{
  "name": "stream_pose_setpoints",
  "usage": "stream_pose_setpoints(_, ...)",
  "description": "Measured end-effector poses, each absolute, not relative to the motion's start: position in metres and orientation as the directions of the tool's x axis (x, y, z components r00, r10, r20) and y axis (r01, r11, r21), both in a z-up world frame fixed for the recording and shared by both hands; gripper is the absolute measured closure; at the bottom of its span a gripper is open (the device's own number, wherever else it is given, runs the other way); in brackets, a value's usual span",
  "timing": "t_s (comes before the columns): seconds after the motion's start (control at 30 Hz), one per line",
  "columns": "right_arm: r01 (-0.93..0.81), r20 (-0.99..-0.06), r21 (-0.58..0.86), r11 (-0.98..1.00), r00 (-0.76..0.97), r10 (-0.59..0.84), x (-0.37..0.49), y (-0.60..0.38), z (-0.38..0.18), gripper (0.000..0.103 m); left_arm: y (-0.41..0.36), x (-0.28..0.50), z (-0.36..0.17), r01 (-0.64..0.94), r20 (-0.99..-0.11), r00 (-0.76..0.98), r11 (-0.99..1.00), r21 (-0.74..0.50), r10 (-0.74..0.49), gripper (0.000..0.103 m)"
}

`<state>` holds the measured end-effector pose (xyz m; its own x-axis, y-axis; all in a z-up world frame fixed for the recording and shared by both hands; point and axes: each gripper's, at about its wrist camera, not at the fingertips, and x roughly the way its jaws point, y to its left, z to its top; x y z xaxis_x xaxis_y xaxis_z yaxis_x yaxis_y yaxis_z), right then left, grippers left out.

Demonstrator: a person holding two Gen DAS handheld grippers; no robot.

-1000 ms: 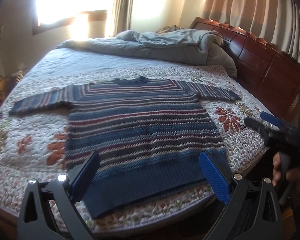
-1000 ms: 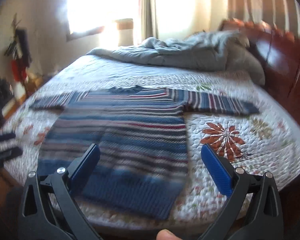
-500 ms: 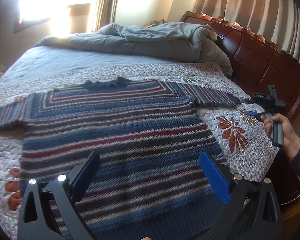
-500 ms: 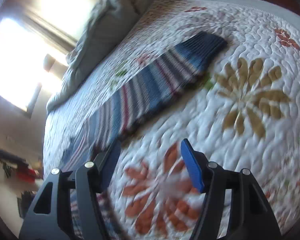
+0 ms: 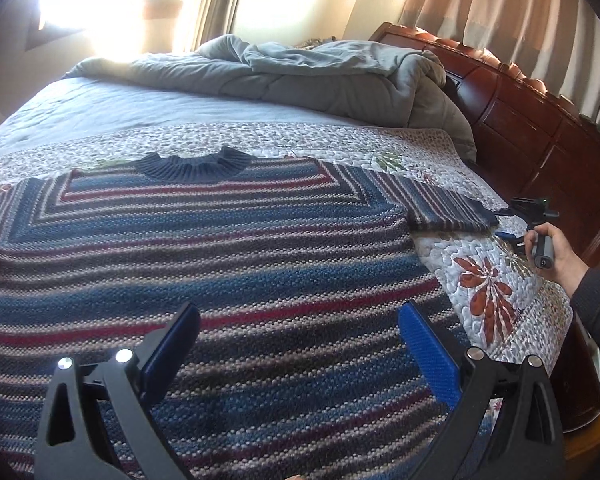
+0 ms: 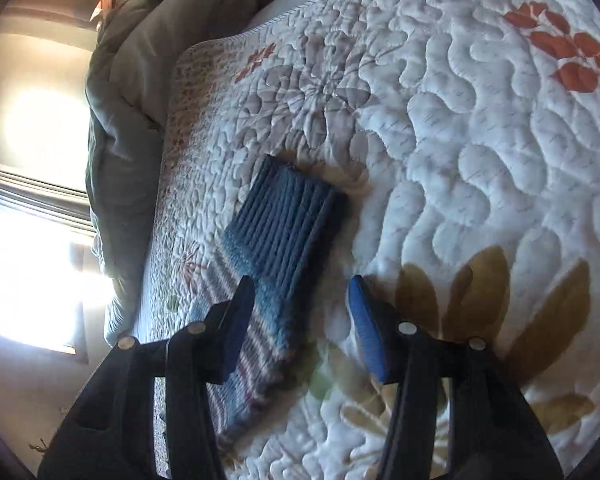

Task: Fold small clothes
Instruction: 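Grasp the striped sweater's sleeve cuff with the right tool and lift it, then carry the sleeve across the sweater body with the right tool and release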

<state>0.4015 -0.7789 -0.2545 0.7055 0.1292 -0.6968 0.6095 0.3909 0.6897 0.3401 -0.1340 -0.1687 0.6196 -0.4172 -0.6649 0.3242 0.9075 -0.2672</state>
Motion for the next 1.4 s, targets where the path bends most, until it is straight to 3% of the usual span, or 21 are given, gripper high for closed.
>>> stream_pose_setpoints(0.17, 0.602, -0.694, 0.687, 0.406, 0.71, 0.121, 0.426, -0.785, -0.261, 0.046, -0.131, 0.346, -0.179, 0.318, -0.663, 0.626, 0.91, -0.264, -0.411, 0.004)
stream_pose_setpoints(0.3, 0.593, -0.689, 0.688, 0.419, 0.715, 0.12, 0.445, -0.787, -0.258, 0.047, -0.124, 0.353, -0.185, 0.292, -0.669, 0.625, 0.915, -0.278, -0.403, 0.004)
stream_pose_setpoints(0.4, 0.594, -0.695, 0.679, 0.432, 0.709, 0.117, 0.448, -0.784, -0.257, 0.07, -0.12, 0.354, -0.187, 0.285, -0.668, 0.63, 0.917, -0.278, -0.398, 0.004)
stream_pose_setpoints(0.43, 0.597, -0.7, 0.67, 0.442, 0.705, 0.109, 0.446, -0.781, -0.255, 0.082, -0.118, 0.355, -0.187, 0.283, -0.667, 0.631, 0.918, -0.277, -0.396, 0.004)
stream_pose_setpoints(0.53, 0.586, -0.702, 0.649, 0.485, 0.708, 0.083, 0.448, -0.771, -0.242, 0.088, -0.115, 0.355, -0.186, 0.277, -0.665, 0.636, 0.92, -0.278, -0.393, 0.004)
stream_pose_setpoints(0.8, 0.467, -0.68, 0.535, 0.704, 0.733, 0.03, 0.473, -0.697, -0.159, 0.09, -0.104, 0.353, -0.183, 0.262, -0.655, 0.649, 0.921, -0.287, -0.388, 0.004)
stream_pose_setpoints(1.13, 0.248, -0.629, 0.41, 0.878, 0.774, 0.075, 0.499, -0.55, -0.05, 0.091, -0.066, 0.355, -0.178, 0.199, -0.642, 0.681, 0.933, -0.299, -0.351, 0.004)
stream_pose_setpoints(1.4, 0.14, -0.65, 0.277, 0.951, 0.755, 0.079, 0.515, -0.423, -0.026, 0.091, -0.03, 0.357, -0.173, 0.131, -0.63, 0.7, 0.928, -0.349, -0.336, 0.004)
